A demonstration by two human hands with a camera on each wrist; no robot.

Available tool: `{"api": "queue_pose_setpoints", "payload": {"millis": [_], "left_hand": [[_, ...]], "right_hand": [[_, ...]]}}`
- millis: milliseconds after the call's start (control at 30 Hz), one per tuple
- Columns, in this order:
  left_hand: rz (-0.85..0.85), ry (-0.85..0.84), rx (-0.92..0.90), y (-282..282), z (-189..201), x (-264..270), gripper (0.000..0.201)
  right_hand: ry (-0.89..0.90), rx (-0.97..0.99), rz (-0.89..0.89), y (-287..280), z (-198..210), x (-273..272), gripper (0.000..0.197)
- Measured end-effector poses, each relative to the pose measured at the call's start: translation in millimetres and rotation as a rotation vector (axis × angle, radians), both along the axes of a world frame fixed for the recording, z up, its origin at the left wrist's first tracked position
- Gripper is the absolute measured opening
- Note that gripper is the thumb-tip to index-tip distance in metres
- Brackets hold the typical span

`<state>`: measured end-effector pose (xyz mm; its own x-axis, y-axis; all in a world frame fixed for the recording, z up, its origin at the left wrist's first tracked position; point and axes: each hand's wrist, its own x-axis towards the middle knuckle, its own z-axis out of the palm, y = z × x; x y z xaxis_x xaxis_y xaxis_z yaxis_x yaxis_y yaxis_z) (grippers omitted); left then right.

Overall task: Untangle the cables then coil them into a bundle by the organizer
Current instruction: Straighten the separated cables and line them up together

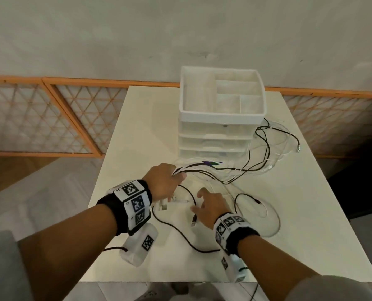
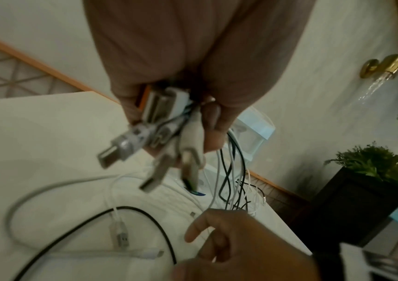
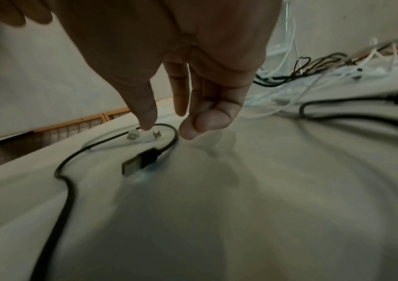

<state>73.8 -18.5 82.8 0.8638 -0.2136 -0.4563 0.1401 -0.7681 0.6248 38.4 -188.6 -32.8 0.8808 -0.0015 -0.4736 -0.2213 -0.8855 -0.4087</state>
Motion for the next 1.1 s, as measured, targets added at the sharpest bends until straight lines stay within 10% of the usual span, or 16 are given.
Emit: {"api": "queue_pose_setpoints", "payload": {"millis": [367,533,767,1100], "left_hand": [[0.257,0.157,-0.404,1.9,4.2,-0.8,0.027],[0.402,0.179,-0.578,6.3,6.4,6.2,0.025],[0.458,0.211,-0.743,-10.7,24.3,7.9,0.022],[0.195,0.170,-0.678,-31.5,41.0,2.1,0.029]], "right_hand": [[0.055,-0.015,-0.148,-22.9,4.0,-0.2,0.022],[-0.175,0.577,-0.423,-51.1,70.9,3.6,0.016],[-0.368,1.079,-0.370,-48.6,139.7,-9.5,0.011],[-0.328,1.082,-0.307,-13.6,155.0,-19.9,0.077]]}}
